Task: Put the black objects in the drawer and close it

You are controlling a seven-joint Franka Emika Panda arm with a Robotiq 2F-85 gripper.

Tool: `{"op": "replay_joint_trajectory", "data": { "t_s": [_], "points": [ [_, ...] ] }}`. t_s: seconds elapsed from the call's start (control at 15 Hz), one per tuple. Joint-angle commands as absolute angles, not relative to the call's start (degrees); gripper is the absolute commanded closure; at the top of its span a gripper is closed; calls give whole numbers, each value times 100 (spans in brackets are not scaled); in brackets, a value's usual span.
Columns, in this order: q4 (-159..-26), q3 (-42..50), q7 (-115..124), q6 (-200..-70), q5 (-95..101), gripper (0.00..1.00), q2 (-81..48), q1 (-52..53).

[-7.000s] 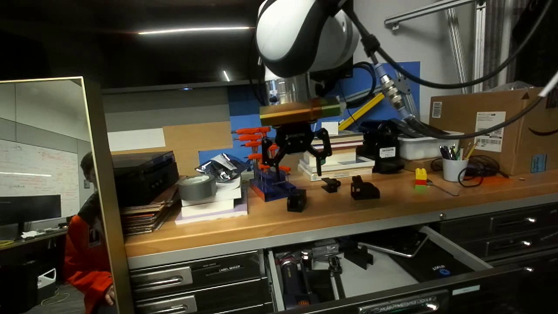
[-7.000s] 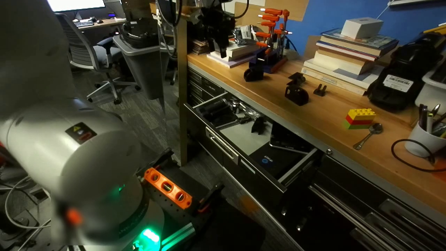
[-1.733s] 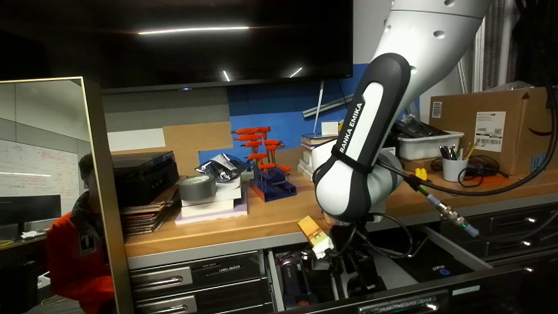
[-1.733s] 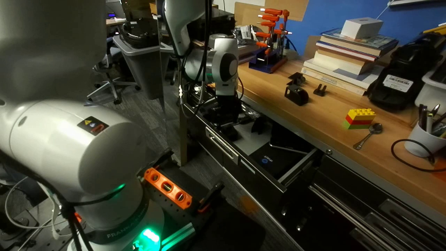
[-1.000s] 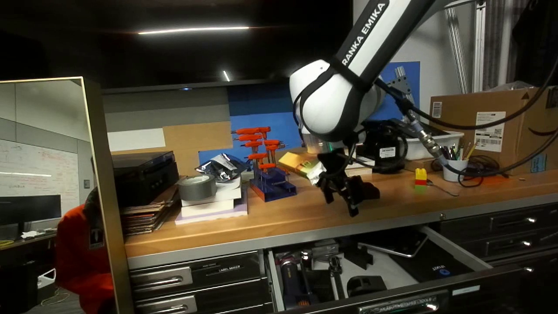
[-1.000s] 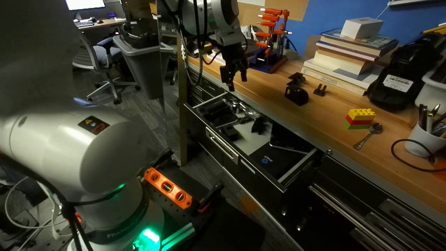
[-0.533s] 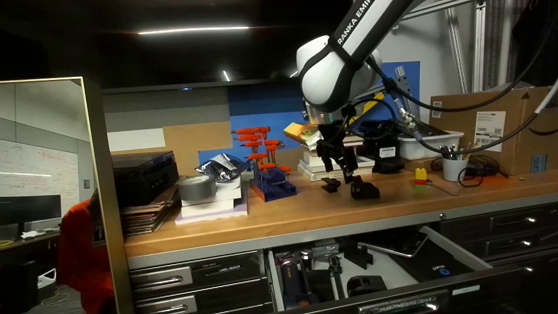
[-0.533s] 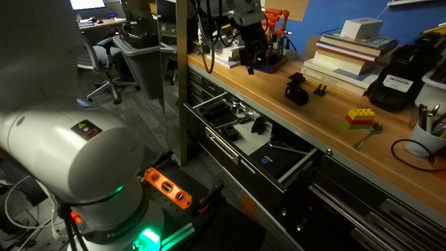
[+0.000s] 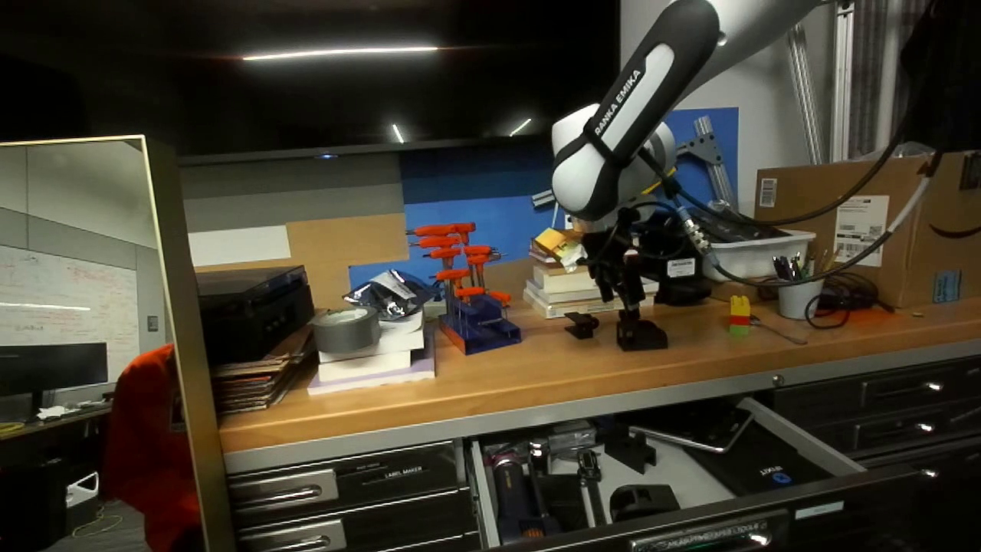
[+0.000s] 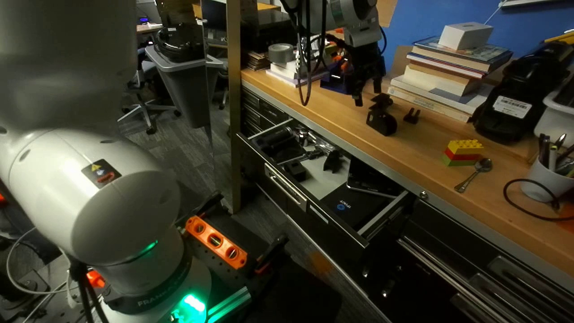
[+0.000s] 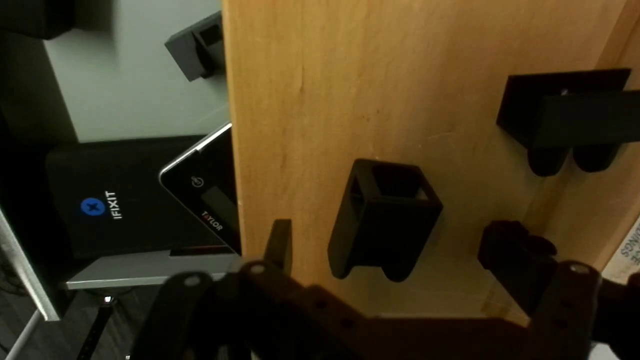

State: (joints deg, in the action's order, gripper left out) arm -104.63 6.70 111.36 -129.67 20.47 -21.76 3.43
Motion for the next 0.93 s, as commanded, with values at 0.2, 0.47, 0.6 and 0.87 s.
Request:
{"op": "replay_joint_trajectory", "data": {
  "t_s": [0.2,0.47,0.6,0.87],
  "points": [
    [-9636,871,10983,-12822,1442,0,-3066,105],
    [-9576,981,10973,-12826,1324,0,-3247,67],
    [-9599,1045,10978,-12836,1375,26,-3281,96],
    [-9750,1077,10968,-12864,1389,57,-3189,117]
  ]
}}
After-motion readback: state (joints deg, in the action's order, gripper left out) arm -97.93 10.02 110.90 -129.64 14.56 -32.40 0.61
